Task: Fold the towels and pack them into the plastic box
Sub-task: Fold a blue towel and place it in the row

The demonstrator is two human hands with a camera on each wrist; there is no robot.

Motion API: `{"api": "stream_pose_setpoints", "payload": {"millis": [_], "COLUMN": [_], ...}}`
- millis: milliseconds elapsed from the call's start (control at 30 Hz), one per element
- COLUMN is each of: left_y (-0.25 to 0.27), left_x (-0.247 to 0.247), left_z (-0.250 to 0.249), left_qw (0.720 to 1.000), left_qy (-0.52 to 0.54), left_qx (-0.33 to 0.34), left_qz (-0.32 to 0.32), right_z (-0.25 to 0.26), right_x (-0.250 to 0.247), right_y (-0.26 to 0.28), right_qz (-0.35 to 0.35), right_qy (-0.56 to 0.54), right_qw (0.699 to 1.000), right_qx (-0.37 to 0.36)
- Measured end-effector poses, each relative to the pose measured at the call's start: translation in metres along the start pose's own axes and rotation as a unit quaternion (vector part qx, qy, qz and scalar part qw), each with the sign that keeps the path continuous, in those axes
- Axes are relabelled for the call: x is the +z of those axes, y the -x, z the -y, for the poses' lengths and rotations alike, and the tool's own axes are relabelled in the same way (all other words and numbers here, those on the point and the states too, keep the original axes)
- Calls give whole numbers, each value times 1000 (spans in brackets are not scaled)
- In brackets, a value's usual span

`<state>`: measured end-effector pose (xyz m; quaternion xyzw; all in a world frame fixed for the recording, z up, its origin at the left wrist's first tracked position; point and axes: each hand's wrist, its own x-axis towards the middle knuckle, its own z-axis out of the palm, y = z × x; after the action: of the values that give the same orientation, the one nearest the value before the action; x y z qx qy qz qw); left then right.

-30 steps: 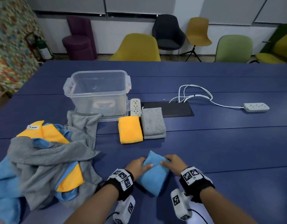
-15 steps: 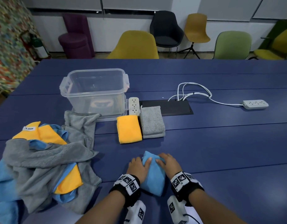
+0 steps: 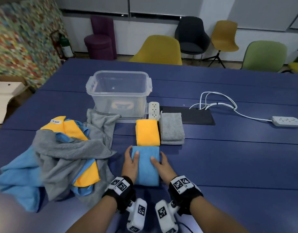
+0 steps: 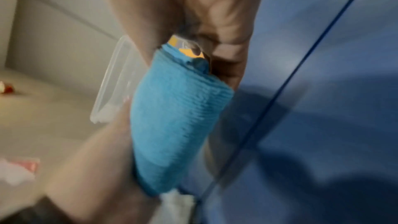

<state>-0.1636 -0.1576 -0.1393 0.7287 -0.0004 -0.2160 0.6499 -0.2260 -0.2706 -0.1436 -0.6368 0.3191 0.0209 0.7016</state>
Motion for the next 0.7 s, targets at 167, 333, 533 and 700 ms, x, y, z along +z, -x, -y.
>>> {"api": "stream_pose_setpoints", "payload": {"millis": [167,333,533,700], "left_y": [-29,-77,-143,-183], "left_x": [-35,-63,-73,-78], "left_z": [-29,-66,-49,-16], "left_qw": [998,985,980,975], "left_qy": [21,-35,-166,-215], "left_qx": [55,167,109,28], "left_qz": [-29,-20,-28,38], "right_z": [46,94,83,34], "right_x": [35,70,112,119], "right_y": [-20,-52,-91,-117], "right_qz": [-40,-65,-116,-2], "right_qy": [38,84,400,635], "right_qw": [992,974,862,746], "right_qx": [-117,-198,-289,-202]}}
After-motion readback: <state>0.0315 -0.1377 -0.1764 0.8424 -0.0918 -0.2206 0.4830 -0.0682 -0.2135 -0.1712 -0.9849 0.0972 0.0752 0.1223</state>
